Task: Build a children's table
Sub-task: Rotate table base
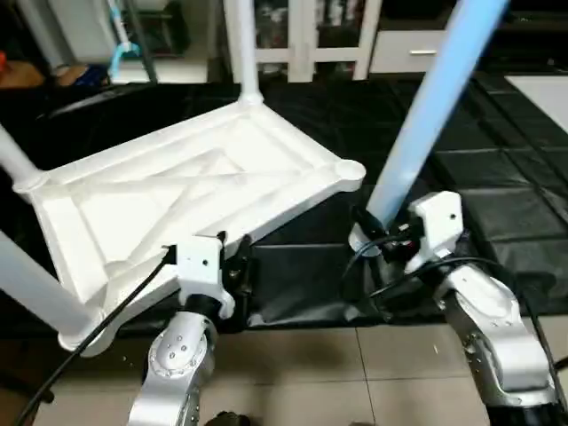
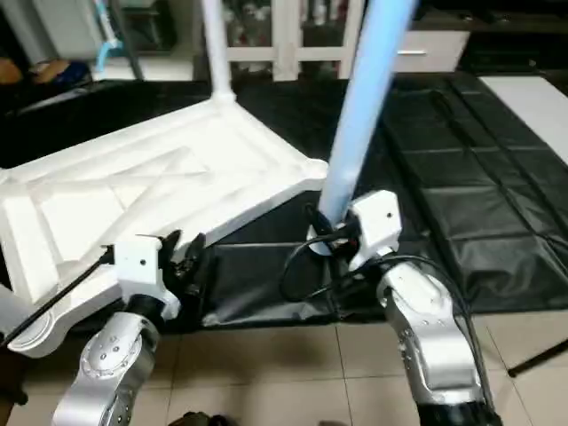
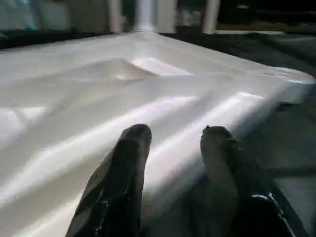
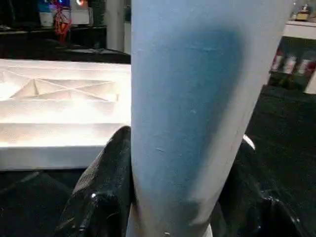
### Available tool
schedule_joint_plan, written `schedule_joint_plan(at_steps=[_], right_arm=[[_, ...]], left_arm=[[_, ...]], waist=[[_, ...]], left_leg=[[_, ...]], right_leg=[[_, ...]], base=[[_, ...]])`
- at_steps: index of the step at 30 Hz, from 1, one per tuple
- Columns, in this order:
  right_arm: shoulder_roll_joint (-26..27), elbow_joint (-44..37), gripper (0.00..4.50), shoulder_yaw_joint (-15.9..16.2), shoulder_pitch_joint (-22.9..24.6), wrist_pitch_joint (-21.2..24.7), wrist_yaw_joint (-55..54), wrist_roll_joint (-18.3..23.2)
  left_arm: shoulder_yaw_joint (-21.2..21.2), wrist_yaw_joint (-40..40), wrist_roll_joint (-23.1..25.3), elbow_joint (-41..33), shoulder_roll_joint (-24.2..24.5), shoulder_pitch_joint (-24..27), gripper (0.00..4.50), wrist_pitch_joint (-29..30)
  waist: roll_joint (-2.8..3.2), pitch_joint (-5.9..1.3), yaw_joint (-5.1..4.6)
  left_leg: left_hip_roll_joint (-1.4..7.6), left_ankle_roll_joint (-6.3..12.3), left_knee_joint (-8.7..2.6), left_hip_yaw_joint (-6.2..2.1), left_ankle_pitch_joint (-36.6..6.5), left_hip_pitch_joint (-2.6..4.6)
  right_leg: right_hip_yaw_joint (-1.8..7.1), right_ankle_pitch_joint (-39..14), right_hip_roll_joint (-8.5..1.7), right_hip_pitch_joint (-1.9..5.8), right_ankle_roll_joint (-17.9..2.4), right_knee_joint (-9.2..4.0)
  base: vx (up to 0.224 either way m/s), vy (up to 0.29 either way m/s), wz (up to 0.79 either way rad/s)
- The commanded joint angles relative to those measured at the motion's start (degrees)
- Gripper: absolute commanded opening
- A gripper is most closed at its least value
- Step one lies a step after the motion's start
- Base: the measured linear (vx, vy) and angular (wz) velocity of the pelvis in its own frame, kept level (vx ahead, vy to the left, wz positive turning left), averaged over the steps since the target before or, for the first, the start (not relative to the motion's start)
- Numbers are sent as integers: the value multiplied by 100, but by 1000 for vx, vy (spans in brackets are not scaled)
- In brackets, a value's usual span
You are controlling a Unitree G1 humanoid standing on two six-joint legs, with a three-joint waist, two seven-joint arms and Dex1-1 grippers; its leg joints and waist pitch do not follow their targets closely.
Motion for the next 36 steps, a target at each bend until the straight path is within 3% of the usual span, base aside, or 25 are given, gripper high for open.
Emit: schedule_joint_plan(at_steps=[1,3,5,6,7,8,9,11,13,17,19,21,22,24,25,26,27,28,29,30,31,32,34,35,36], right_arm=[[27,194,187,-49,-194,-108,-61,-42],[73,326,187,-98,-290,-132,-148,-64],[110,355,187,-154,-298,-51,-209,-11],[116,348,187,-159,-282,-29,-220,20],[92,311,187,-111,-224,29,-219,-1],[73,288,187,-73,-186,67,-219,-24],[31,245,187,5,-101,103,-229,-129],[1,72,187,90,133,120,-217,-220],[31,-120,187,94,331,127,-228,-199],[147,-272,187,46,547,132,-329,-82],[175,-291,187,47,577,155,-382,-51],[158,-341,187,73,578,177,-383,-54],[151,-372,187,76,574,191,-356,-59],[134,-348,187,72,555,169,-309,-79],[121,-313,187,66,545,140,-286,-102],[107,-307,187,25,518,159,-266,-87],[109,-321,187,6,486,186,-257,-58],[120,-316,187,3,458,191,-251,-27],[140,-283,187,13,422,173,-241,5],[139,-270,187,19,413,166,-243,-3],[117,-245,187,48,376,161,-245,-24],[100,-259,187,55,368,175,-245,-26],[74,-315,187,47,378,205,-207,18],[30,-337,187,41,399,223,-156,24],[6,-302,187,55,407,208,-136,-15]], left_arm=[[34,81,116,-7,14,-252,200,66],[91,60,93,-42,11,-376,200,192],[146,84,93,-90,10,-440,200,259],[155,101,95,-99,14,-441,200,259],[172,105,66,-102,15,-414,200,272],[184,107,44,-103,15,-395,200,281],[201,162,41,-98,-3,-371,200,352],[254,128,-142,-105,-71,-356,200,335],[222,-25,-198,-126,-7,-383,200,364],[272,-103,-231,-220,21,-284,200,415],[252,-155,-260,-239,24,-228,200,390],[220,-161,-302,-277,-10,-204,200,381],[197,-160,-345,-304,-33,-202,200,376],[158,-154,-364,-304,-52,-196,200,356],[134,-150,-359,-290,-58,-182,200,337],[101,-149,-337,-340,-73,-139,200,365],[96,-152,-339,-379,-81,-119,200,370],[109,-164,-356,-392,-87,-102,200,359],[140,-176,-378,-382,-92,-59,200,319],[147,-165,-369,-372,-92,-45,200,311],[178,-98,-334,-344,-107,27,200,301],[181,-68,-324,-347,-117,49,200,312],[153,-77,-350,-379,-132,63,200,333],[83,-131,-370,-431,-117,93,200,340],[79,-119,-355,-403,-113,118,200,313]], waist=[[127,-418,-75],[186,-397,-82],[104,-418,-85],[-85,-410,-56],[-145,-411,-19],[-351,-452,228],[-247,-340,264],[-158,-361,281],[49,-433,252],[97,-355,244],[192,-289,219],[165,-83,99],[165,-67,10],[274,-9,-26],[350,-94,11],[183,-76,31],[-64,-36,-87],[-59,-123,-73],[-203,-262,151],[-205,-244,212],[-153,-205,197],[-122,-303,203],[123,-369,134],[280,-345,-59],[370,-497,-310]], left_leg=[[1019,49,-789,-669,-1116,478],[1222,261,-947,-774,-1267,507],[1177,743,-944,-711,-1460,493],[817,1260,-721,-415,-1552,323],[327,1299,-399,-109,-1547,145],[-226,1125,468,158,-974,-35],[-93,791,328,9,-197,-159],[97,594,-14,-123,-371,-37],[465,741,-298,-282,-705,168],[535,619,-393,-220,-1386,229],[537,244,-464,-206,-2426,376],[439,-220,-459,-220,-4116,756],[443,-293,-515,-283,-4633,846],[601,-379,-839,-342,-5435,794],[791,-344,-1242,-362,-5915,644],[820,-208,-1343,-297,-6088,682],[592,-125,-1006,-208,-5594,860],[319,-147,-619,-125,-4831,760],[-35,509,345,9,-1890,214],[-8,759,549,-76,-1191,28],[-5,804,618,-193,-620,-235],[-49,829,406,-166,-184,-261],[98,962,-124,-124,357,136],[439,1261,-406,-496,-95,554],[950,2214,-530,-1059,-819,1247]], right_leg=[[33,143,13,-35,-997,-16],[7,-183,44,-179,-927,234],[75,-44,-17,-217,-1025,266],[224,423,-221,-142,-1616,-114],[298,592,-300,-25,-2066,-444],[527,34,-648,280,-1968,-750],[523,-207,-716,273,-1260,-656],[458,-532,-572,258,-397,-597],[291,-535,-348,149,-371,-555],[266,-1167,-364,70,-830,-629],[228,-2495,-353,70,-718,-701],[13,-4227,-246,-97,-241,-962],[-136,-4115,-144,-17,-126,-953],[-249,-3492,8,155,-151,-613],[-205,-1910,36,516,-319,271],[-128,-1204,29,490,-274,417],[115,-2103,-136,296,-326,-127],[282,-3338,-384,380,-429,-587],[843,-4797,-927,850,-312,-1062],[989,-4751,-1045,947,-426,-1085],[853,-4189,-881,1025,-705,-1012],[608,-3066,-498,1106,-979,-903],[149,-1963,-70,925,-963,-838],[-99,-1447,246,646,-627,-490],[-78,-1340,214,28,-440,292]], base=[[0,0,0],[-2,-85,1],[-15,-134,1],[-23,-185,1],[-23,-185,1],[-21,-177,2],[-28,-151,0],[-28,-127,-1],[-39,-71,-1],[0,0,0],[0,0,0],[-13,27,-3],[-26,55,-5],[9,65,-14],[15,62,-17],[0,0,0],[63,-57,-8],[63,-57,-8],[116,-68,-11],[153,-27,1],[153,-27,1],[139,3,5],[161,43,15],[181,75,8],[202,49,-3]])
